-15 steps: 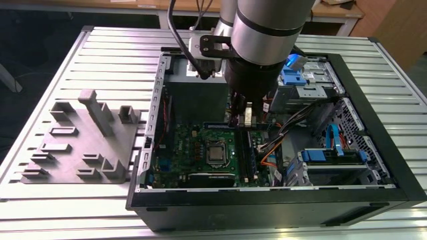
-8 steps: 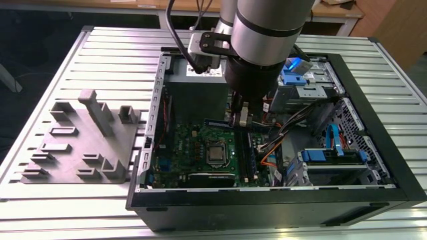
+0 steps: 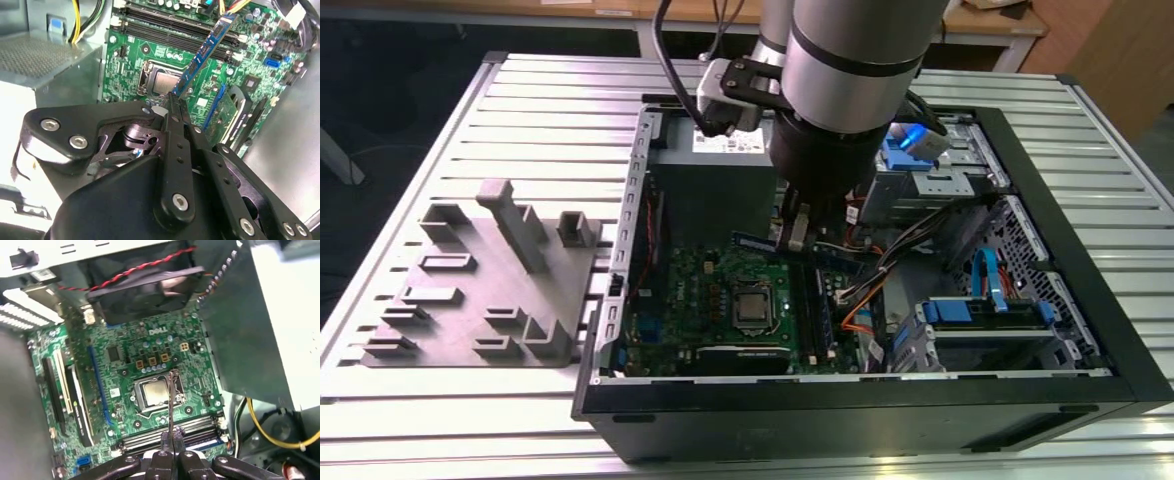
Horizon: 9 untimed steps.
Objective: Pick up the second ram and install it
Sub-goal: 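Insert the second ram into the second slot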
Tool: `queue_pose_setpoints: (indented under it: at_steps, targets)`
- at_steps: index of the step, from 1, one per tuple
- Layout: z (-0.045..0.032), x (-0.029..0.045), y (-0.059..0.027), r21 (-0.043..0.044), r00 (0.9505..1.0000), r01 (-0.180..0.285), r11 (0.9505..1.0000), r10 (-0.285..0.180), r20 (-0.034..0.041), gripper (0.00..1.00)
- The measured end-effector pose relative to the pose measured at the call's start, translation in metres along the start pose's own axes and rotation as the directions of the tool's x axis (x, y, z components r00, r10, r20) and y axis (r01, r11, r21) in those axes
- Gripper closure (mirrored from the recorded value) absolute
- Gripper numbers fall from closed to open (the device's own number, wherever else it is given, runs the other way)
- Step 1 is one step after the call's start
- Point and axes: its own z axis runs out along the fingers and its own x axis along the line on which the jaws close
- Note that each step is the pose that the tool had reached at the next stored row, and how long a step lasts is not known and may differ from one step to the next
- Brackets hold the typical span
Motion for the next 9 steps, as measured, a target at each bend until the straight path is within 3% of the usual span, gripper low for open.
queue_pose_setpoints:
  at_steps: [5,9]
  targets:
    - [0.0008,0.0,0.0,0.005,0.996,-0.09,0.996,0.09,0.0049,0.92]
    - [0.0014,0.0001,-0.0001,0.0087,0.9867,-0.162,0.9867,0.162,0.0093,0.92]
